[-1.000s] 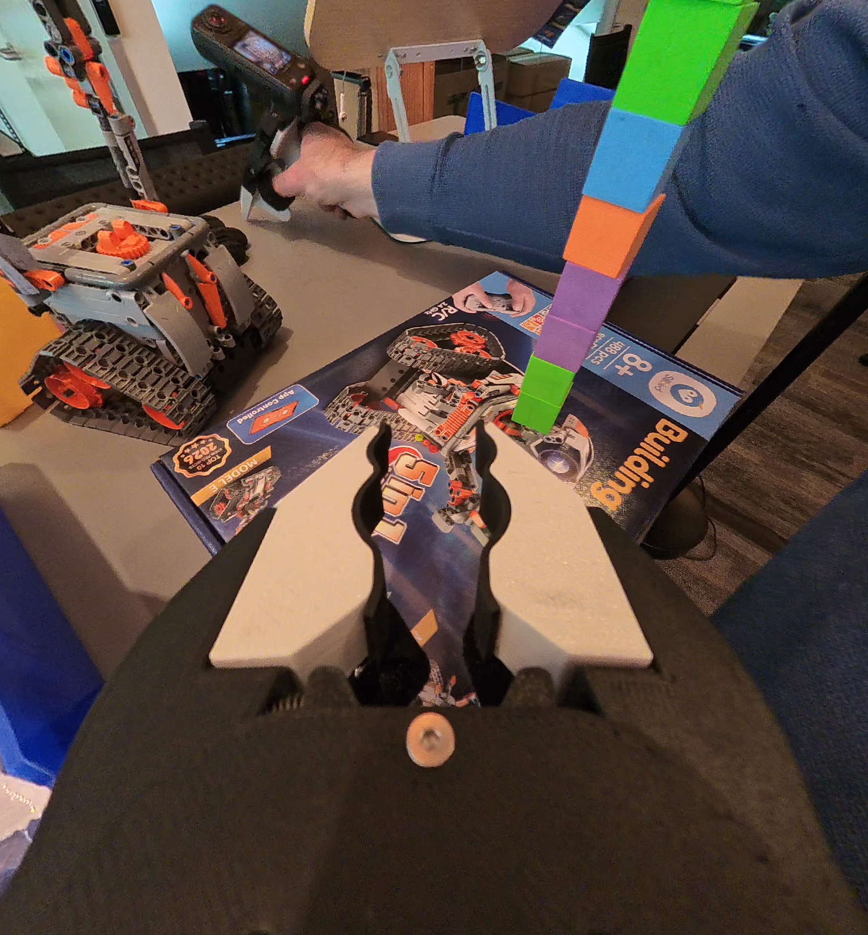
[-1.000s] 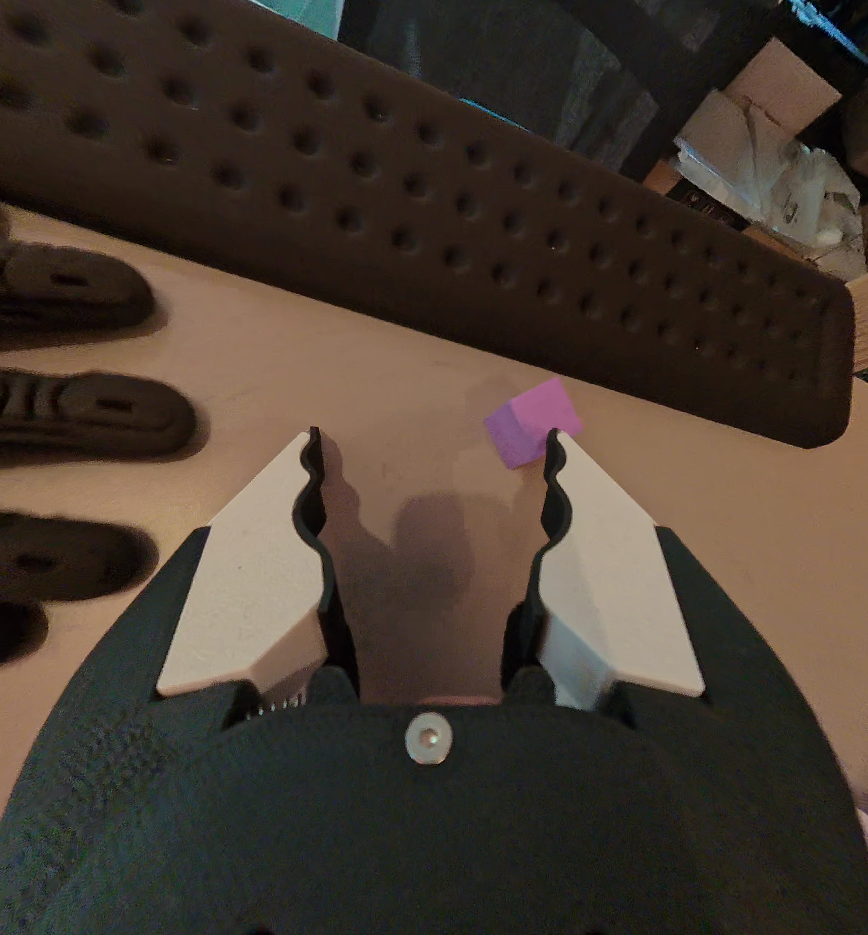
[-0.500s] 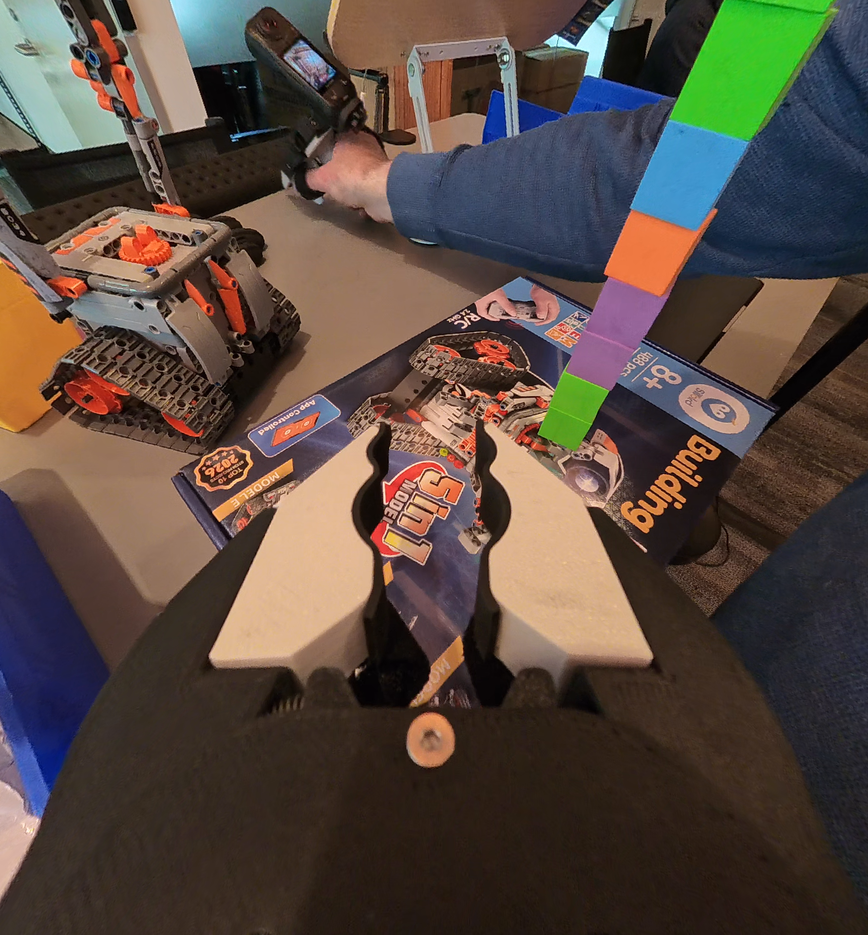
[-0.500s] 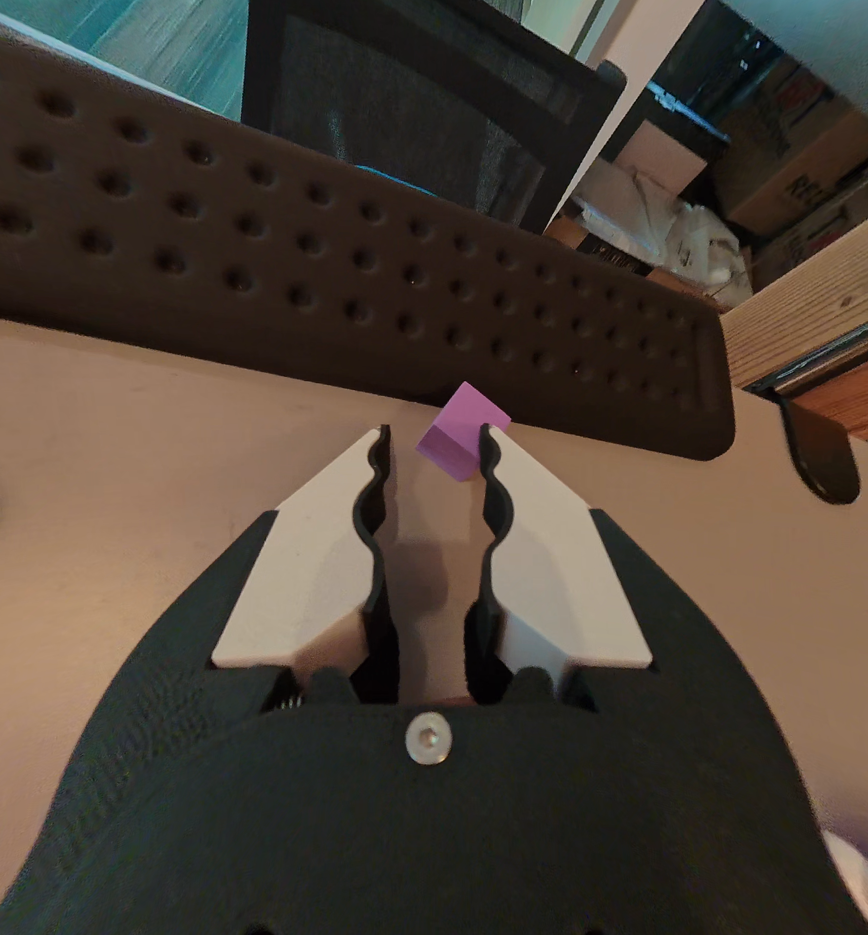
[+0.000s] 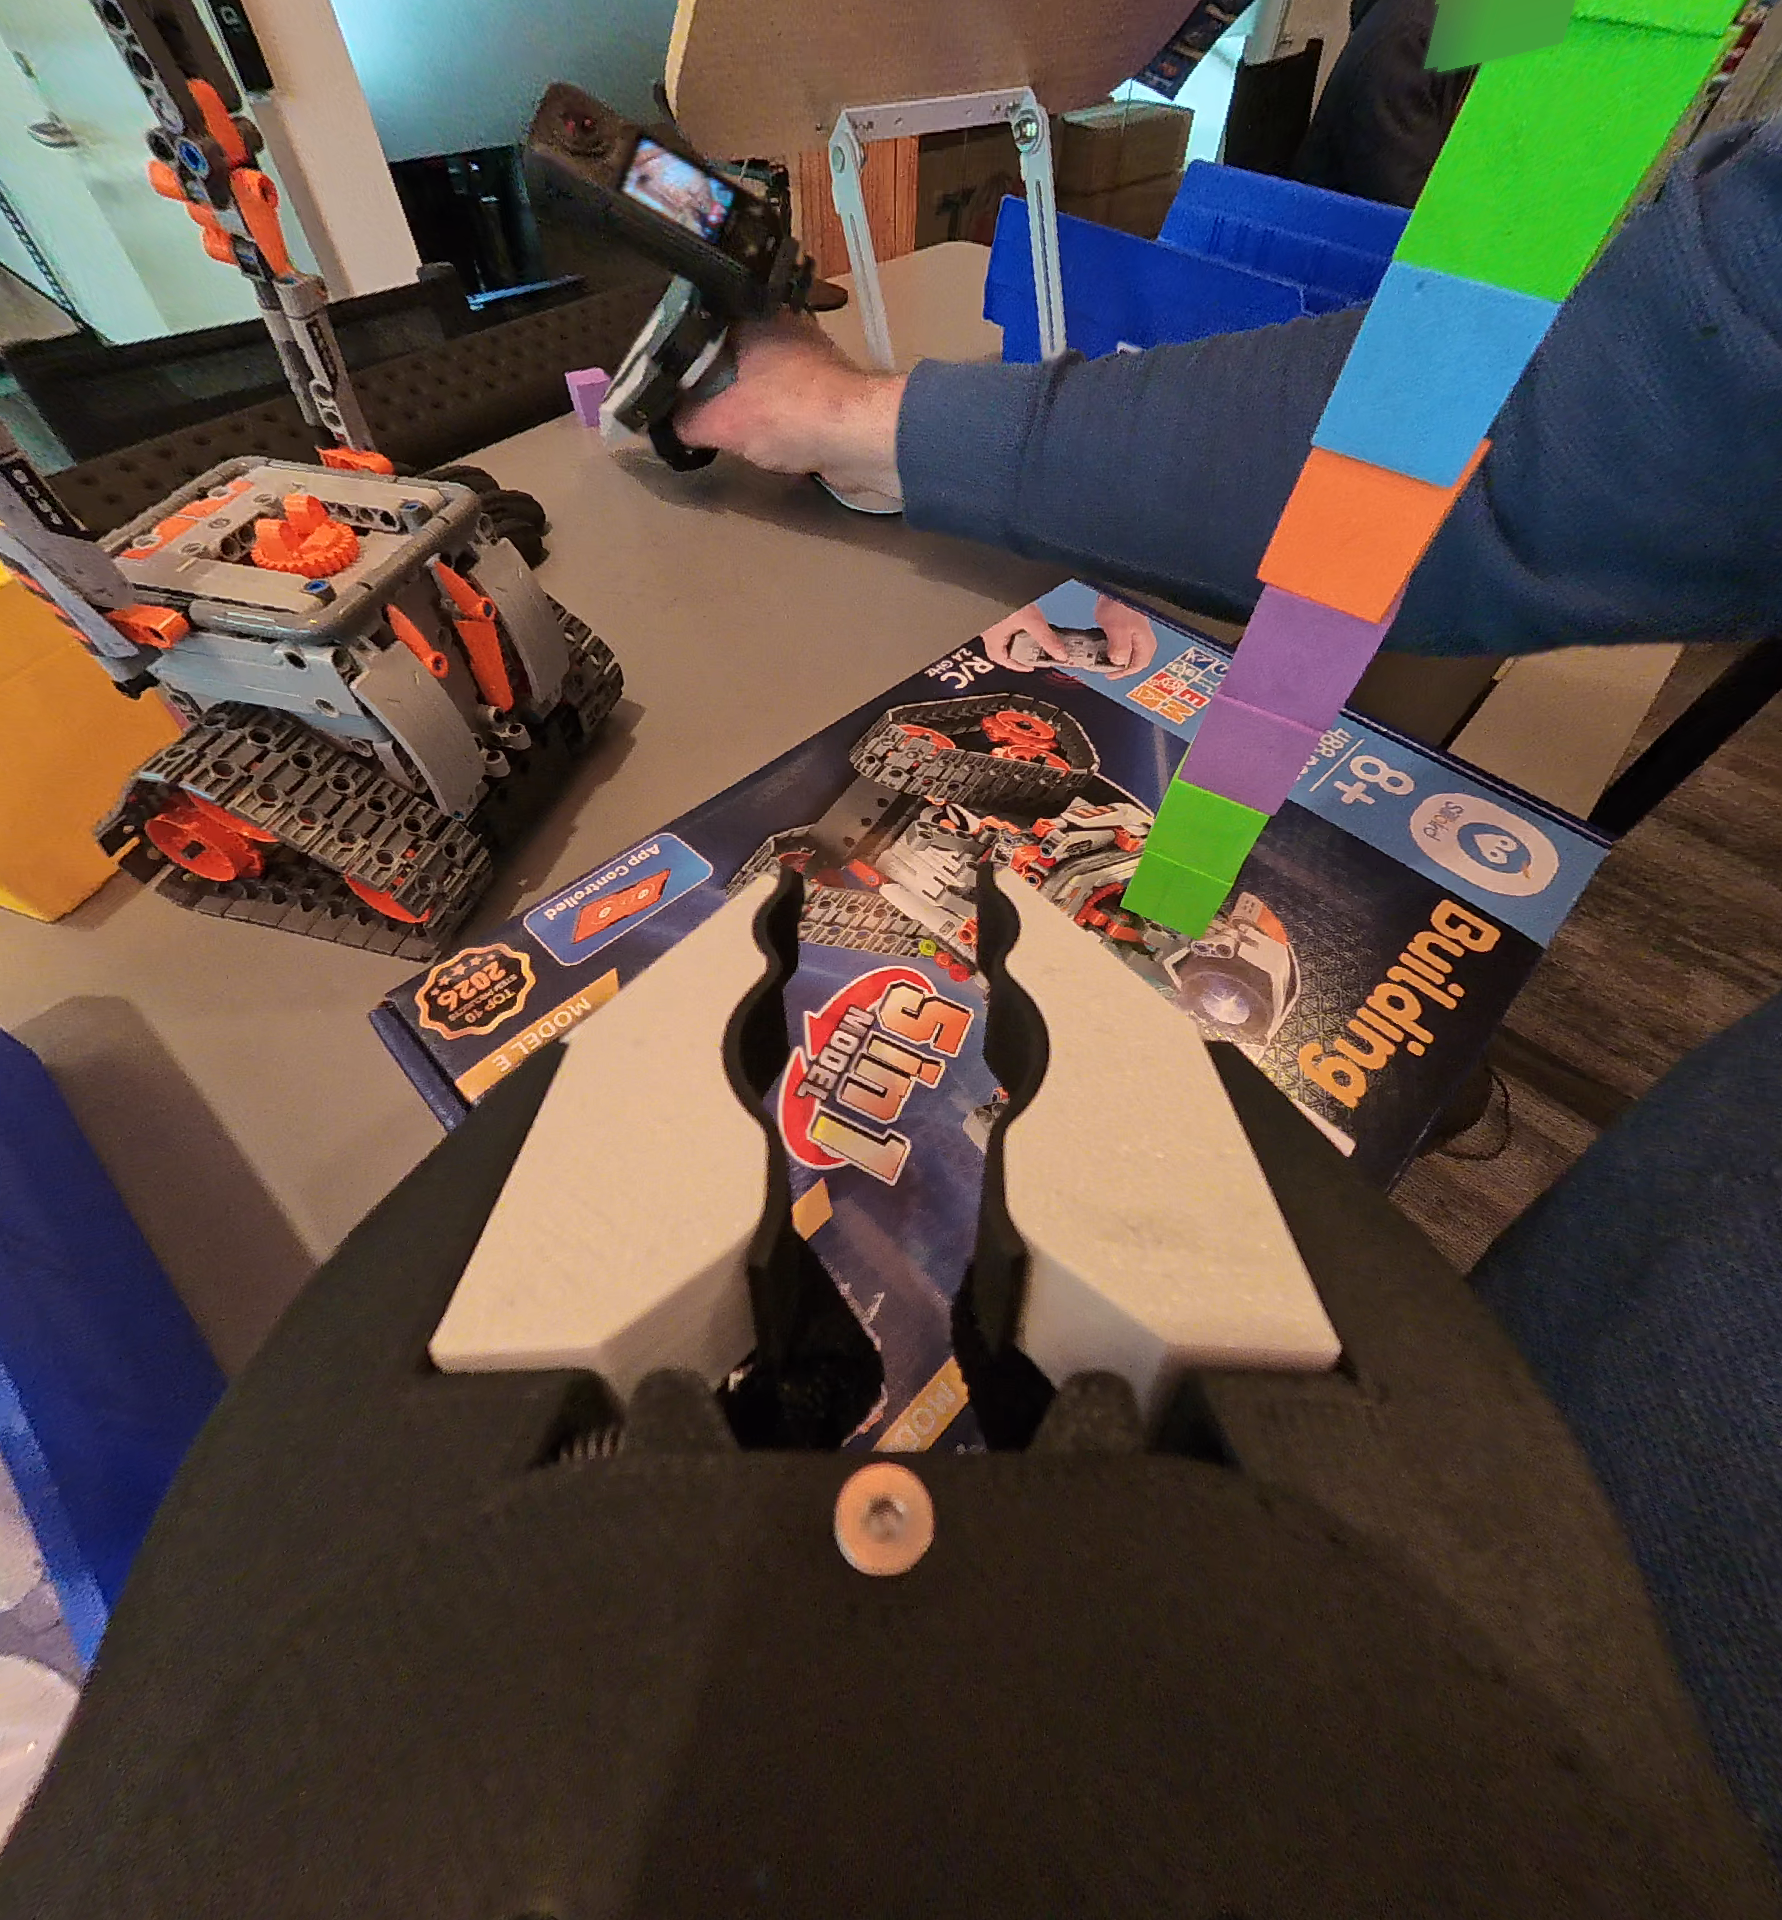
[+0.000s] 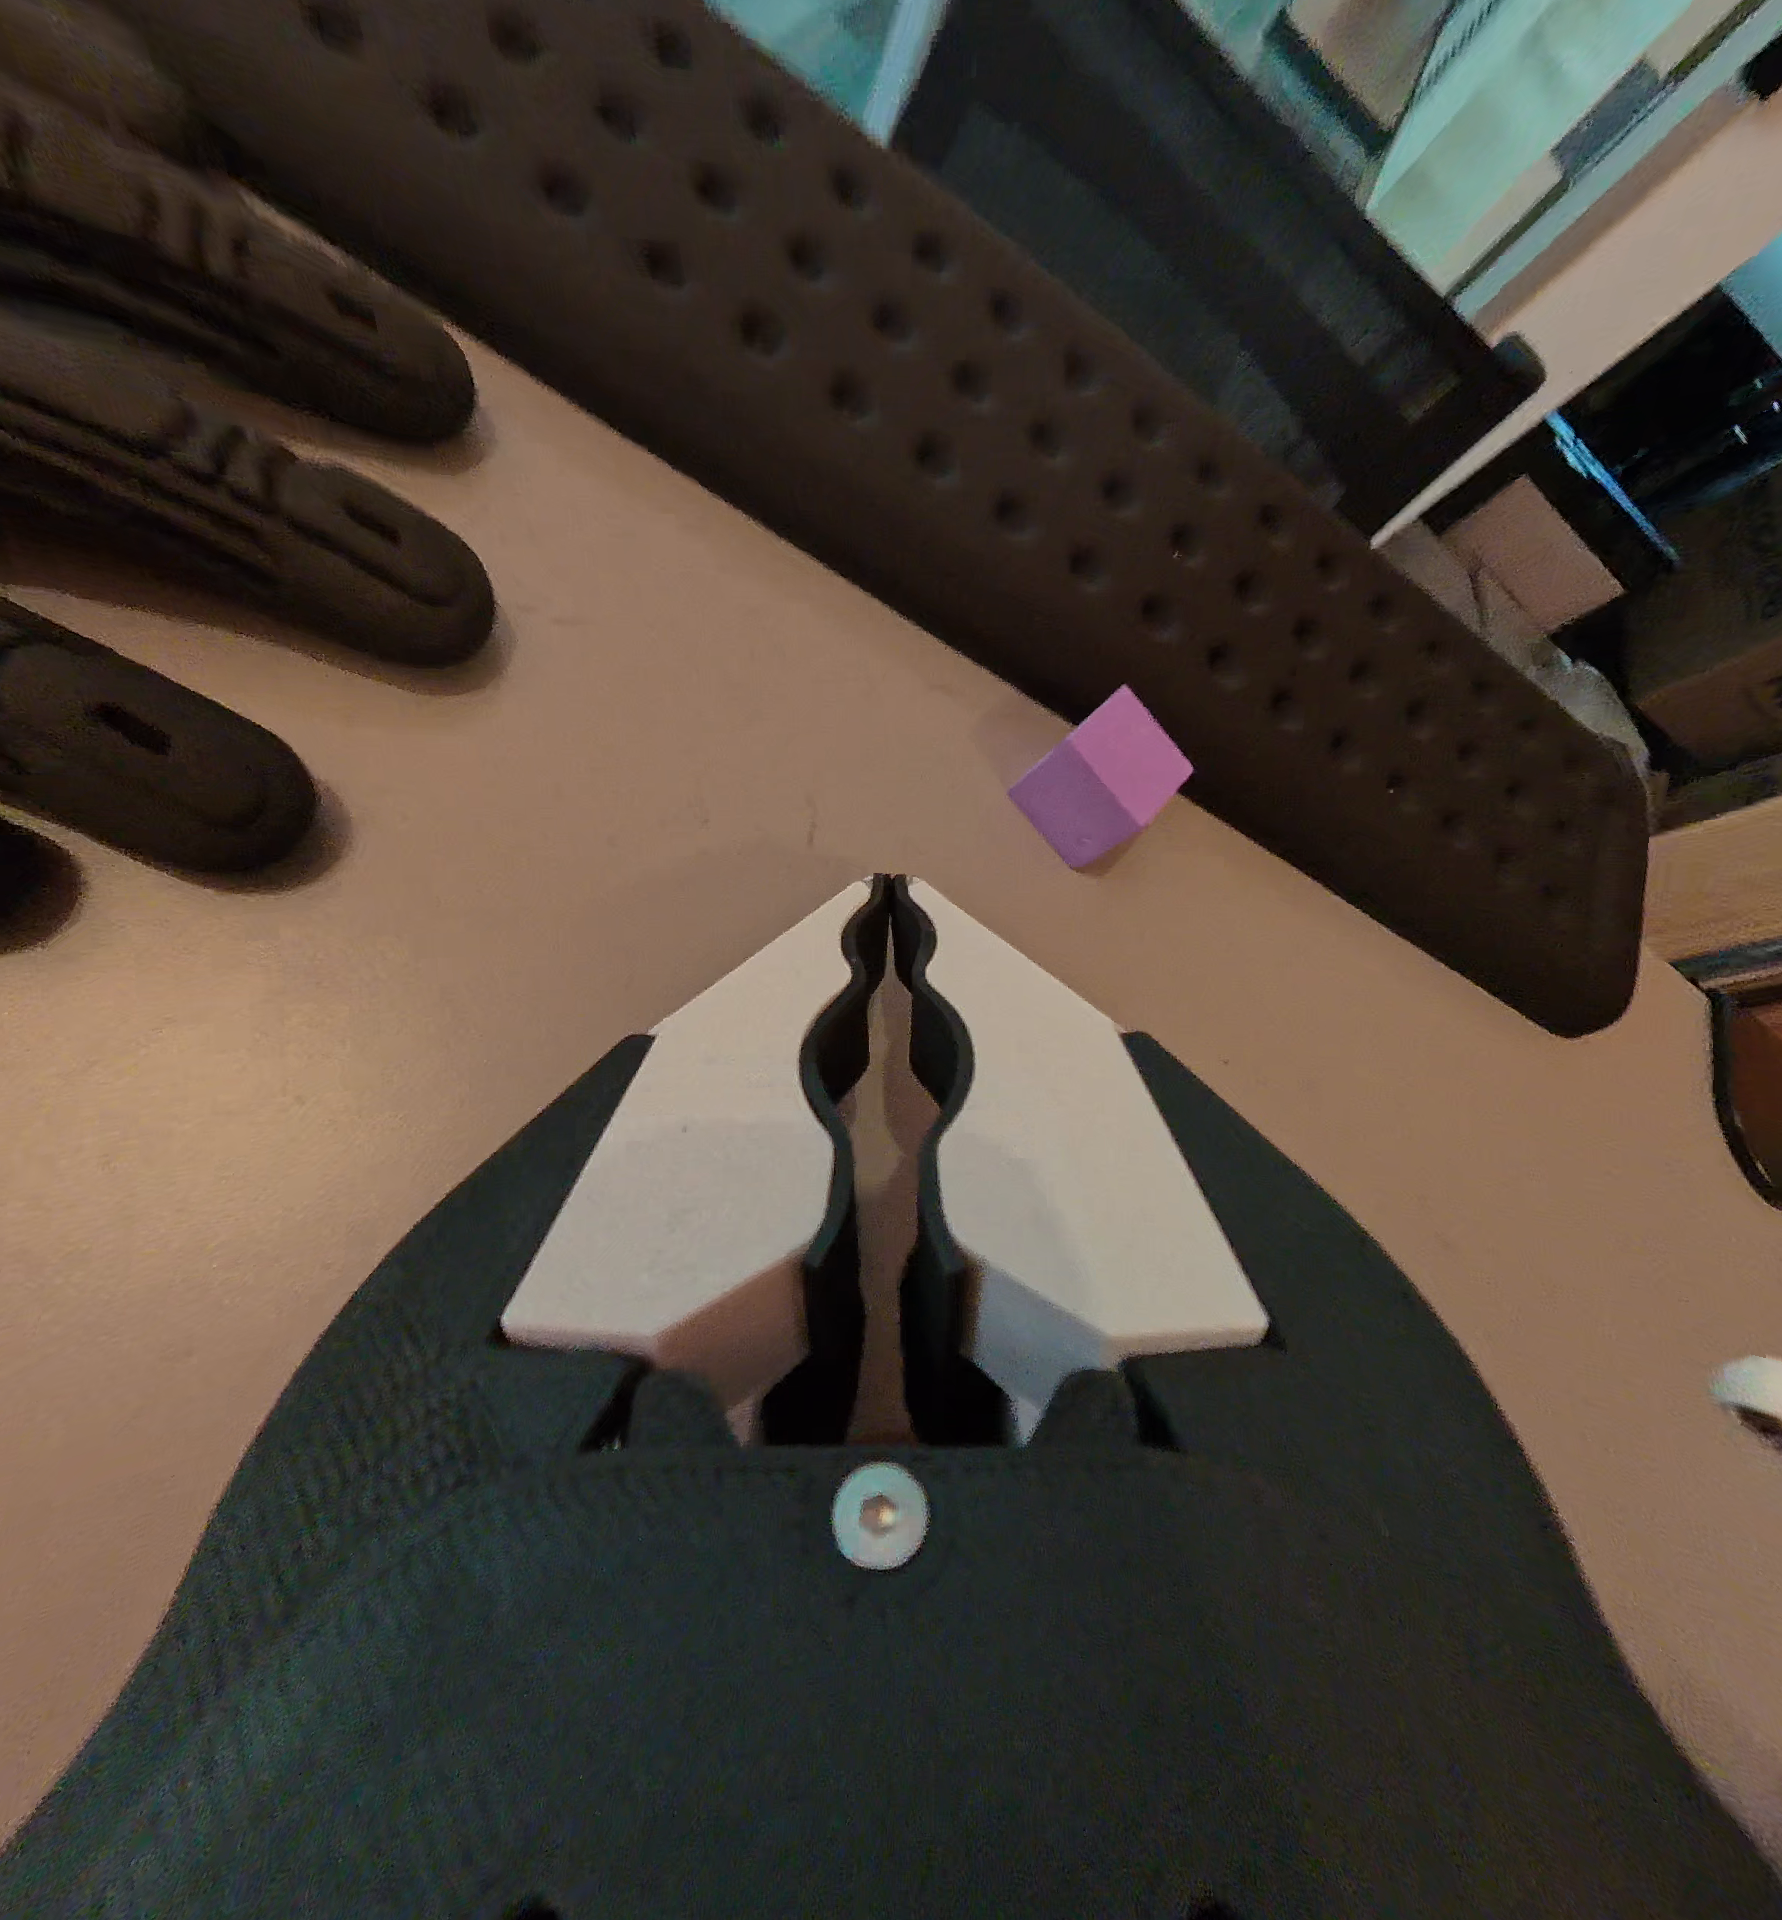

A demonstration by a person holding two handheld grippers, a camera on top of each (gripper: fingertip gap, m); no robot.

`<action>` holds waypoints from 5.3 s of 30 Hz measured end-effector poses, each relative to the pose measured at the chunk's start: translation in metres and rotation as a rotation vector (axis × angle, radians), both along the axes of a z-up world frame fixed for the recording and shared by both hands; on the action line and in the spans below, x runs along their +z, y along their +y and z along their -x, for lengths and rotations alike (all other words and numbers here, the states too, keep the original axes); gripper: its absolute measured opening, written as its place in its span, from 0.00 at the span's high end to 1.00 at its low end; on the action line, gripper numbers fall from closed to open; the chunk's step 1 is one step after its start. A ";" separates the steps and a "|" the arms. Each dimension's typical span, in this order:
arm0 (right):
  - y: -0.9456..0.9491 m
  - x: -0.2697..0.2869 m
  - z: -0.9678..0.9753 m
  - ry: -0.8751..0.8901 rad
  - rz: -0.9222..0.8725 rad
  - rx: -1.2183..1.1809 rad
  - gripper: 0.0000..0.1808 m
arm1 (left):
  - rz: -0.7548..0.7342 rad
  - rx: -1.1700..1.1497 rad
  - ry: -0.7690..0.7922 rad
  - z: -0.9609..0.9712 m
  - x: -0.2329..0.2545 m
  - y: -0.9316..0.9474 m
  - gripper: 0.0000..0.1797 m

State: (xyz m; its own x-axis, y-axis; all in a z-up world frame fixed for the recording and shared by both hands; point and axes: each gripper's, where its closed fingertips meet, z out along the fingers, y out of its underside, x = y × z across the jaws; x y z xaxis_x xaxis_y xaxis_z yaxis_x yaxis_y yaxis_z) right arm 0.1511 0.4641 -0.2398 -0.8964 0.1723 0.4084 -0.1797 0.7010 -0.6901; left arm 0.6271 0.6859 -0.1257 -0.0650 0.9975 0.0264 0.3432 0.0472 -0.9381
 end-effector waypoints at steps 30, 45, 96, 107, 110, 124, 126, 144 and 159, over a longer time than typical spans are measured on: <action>-0.033 -0.006 0.034 -0.369 0.121 -0.196 0.86 | -0.007 0.031 -0.020 0.006 -0.009 -0.003 0.82; 0.077 -0.006 -0.117 -0.369 -0.206 0.208 0.86 | 0.001 -0.012 0.007 0.009 -0.002 0.008 0.82; 0.348 0.484 -0.431 -0.021 0.128 0.937 0.86 | 0.036 -0.266 0.110 -0.038 0.023 0.101 0.83; 0.311 0.468 -0.418 -0.168 -0.084 1.076 0.86 | 0.041 -0.260 0.127 -0.040 0.027 0.101 0.83; 0.309 0.463 -0.416 -0.206 -0.115 1.098 0.85 | 0.039 -0.254 0.126 -0.041 0.026 0.099 0.83; 0.306 0.450 -0.414 -0.297 -0.222 1.107 0.86 | 0.032 -0.248 0.126 -0.036 0.024 0.094 0.83; 0.305 0.450 -0.415 -0.306 -0.226 1.107 0.85 | 0.029 -0.250 0.126 -0.035 0.024 0.093 0.83; 0.304 0.450 -0.414 -0.337 -0.221 1.081 0.84 | 0.030 -0.261 0.117 -0.030 0.022 0.093 0.83; 0.309 0.453 -0.422 -0.337 -0.194 1.066 0.85 | 0.026 -0.264 0.113 -0.029 0.020 0.095 0.83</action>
